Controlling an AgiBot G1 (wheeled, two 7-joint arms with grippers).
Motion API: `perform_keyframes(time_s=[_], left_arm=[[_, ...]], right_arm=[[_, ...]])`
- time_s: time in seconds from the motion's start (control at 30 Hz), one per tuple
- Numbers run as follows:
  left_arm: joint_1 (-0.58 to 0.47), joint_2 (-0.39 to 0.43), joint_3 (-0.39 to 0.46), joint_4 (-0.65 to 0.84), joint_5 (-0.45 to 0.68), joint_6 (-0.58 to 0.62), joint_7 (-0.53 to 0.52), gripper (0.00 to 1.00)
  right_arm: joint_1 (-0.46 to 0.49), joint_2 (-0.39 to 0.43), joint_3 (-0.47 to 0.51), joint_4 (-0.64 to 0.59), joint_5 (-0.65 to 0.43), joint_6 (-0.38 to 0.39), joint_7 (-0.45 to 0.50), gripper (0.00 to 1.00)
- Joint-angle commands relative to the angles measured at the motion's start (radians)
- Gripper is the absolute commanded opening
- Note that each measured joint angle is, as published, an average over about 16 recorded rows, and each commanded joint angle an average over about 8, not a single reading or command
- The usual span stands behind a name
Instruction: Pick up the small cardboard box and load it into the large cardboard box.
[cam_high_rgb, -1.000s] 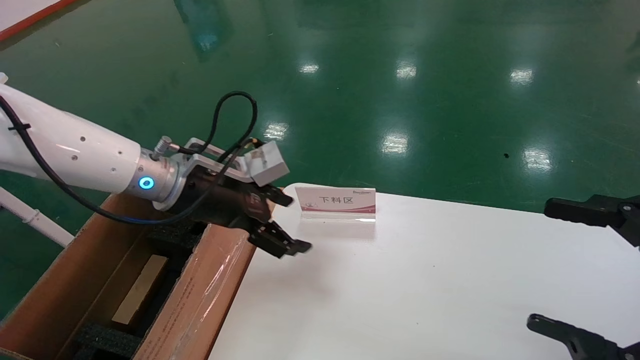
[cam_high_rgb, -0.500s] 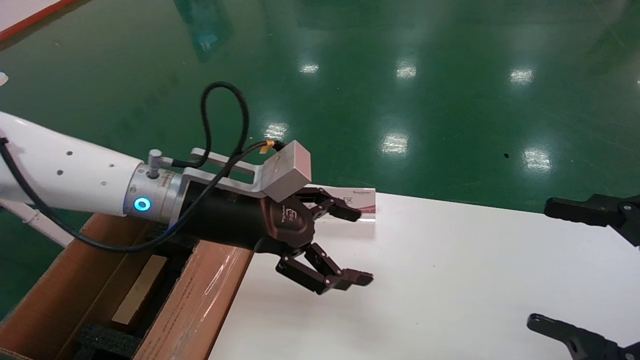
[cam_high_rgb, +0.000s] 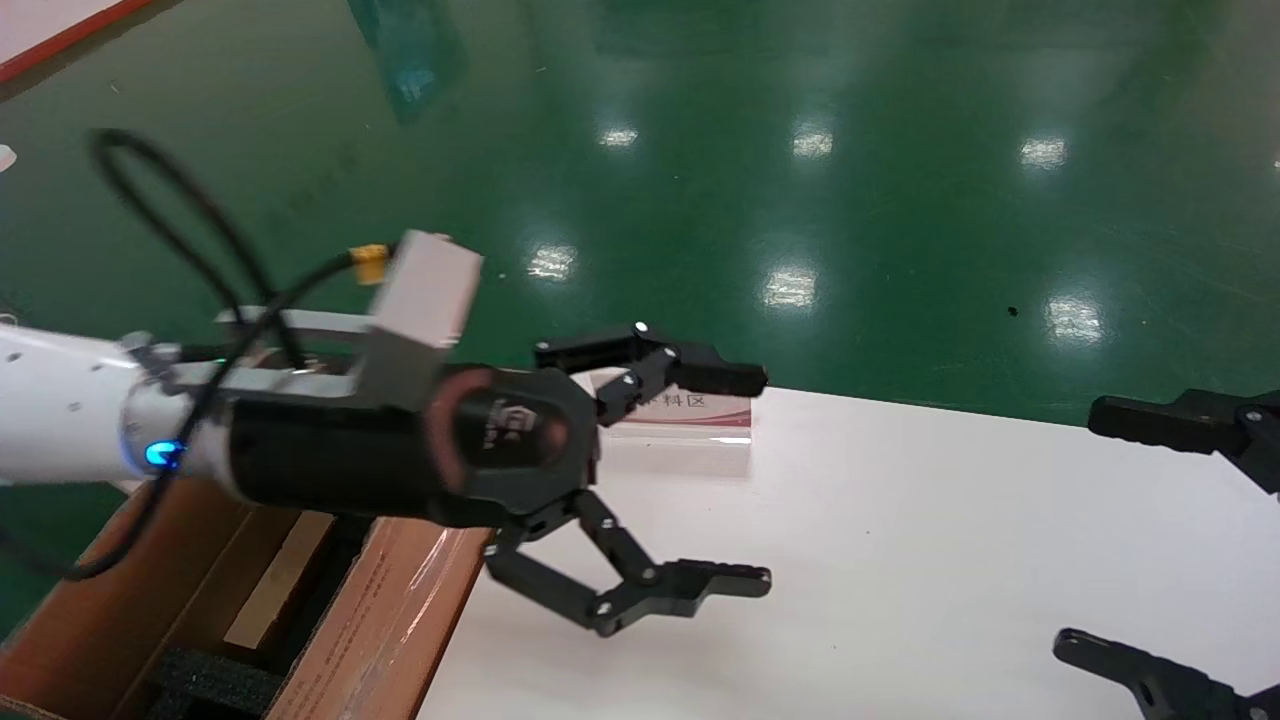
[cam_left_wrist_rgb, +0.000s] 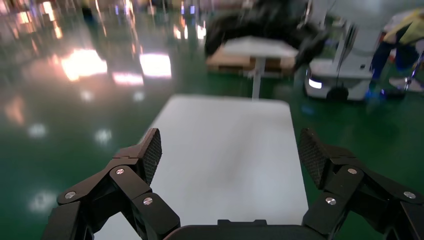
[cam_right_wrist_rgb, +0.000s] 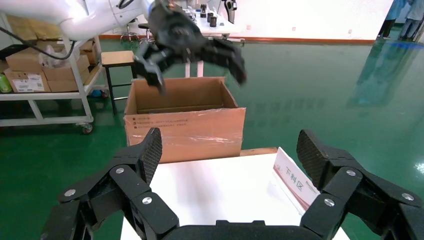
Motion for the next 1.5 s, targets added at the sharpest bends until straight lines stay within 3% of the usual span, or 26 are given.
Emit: perform_keyframes(time_s=[0.03, 1.5], left_arm=[[0.045, 0.004, -0.063, 0.0, -0.029, 0.022, 0.034, 1.0], [0.067, 0.006, -0.096, 0.0, -0.044, 0.034, 0.052, 1.0]], right_arm=[[0.0, 0.0, 0.001, 0.0, 0.0, 0.0, 0.0, 1.0], [-0.002, -0.002, 0.006, 0.001, -0.004, -0.002, 0.003, 1.0]])
